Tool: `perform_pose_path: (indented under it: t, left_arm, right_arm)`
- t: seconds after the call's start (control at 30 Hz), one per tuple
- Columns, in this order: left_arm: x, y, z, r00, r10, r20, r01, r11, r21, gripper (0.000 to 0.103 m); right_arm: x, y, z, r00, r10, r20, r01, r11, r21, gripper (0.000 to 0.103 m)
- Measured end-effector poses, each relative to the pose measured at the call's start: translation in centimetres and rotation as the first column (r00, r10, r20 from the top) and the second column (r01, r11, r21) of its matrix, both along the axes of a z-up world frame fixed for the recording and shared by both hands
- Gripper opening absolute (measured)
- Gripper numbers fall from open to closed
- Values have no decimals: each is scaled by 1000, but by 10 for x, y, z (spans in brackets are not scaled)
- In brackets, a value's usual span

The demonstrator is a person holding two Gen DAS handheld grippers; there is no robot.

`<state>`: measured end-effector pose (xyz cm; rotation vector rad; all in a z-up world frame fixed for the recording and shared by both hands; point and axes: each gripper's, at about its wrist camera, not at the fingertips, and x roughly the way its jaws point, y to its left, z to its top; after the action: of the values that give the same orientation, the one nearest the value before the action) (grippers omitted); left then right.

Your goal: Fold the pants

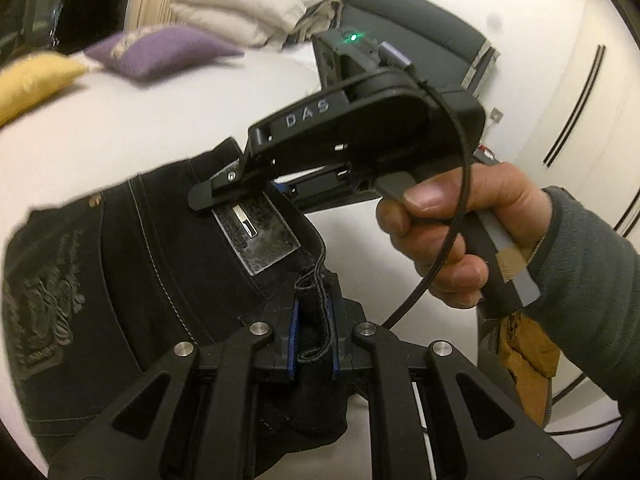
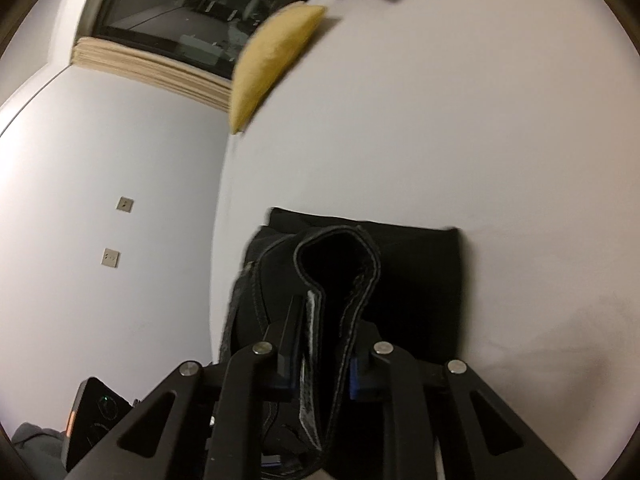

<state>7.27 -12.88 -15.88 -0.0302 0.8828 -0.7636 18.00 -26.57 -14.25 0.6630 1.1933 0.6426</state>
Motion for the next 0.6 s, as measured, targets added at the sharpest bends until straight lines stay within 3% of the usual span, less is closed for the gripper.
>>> perform_pose_path:
  t: [0.1,0.17,0.23,0.3,0.33,0.4,0.47,0.6]
  left_arm:
    - [6,-12,-28,999,-7,-51,8,999,33,14]
    - [8,-10,-39,996,1,-88,0,1000,16,16]
    - [5,-5,-34,995,11,-99,-11,1000,-4,28]
    - [-4,3,-25,994,10,-105,-13,999,-31,66]
    - [-11,10,-18,996,17,-93,-21,999,-46,71]
    - [-27,25,-6,995,16,-93,-24,996,-88,72]
    - [-37,38,1,996,27,-84,-36,994,-100,72]
    - [-34,76,9,990,137,-37,-139,989,-53,72]
  right_arm:
    - [4,-12,-26,999,-14,-49,15,1000,15,20]
    - [5,-21,-38,995,-50,-92,55,997,51,26]
    - [2,-28,-37,993,-76,-91,83,994,78,38]
    - [-4,-37,-27,991,-114,-64,118,991,69,51]
    - [-6,-43,-22,989,-140,-51,143,988,63,59]
    - [-13,-59,-10,978,-207,-24,207,978,37,67]
    - [-21,-71,0,970,-241,-9,241,969,53,67]
    - [-49,-66,28,973,-223,59,217,971,96,67]
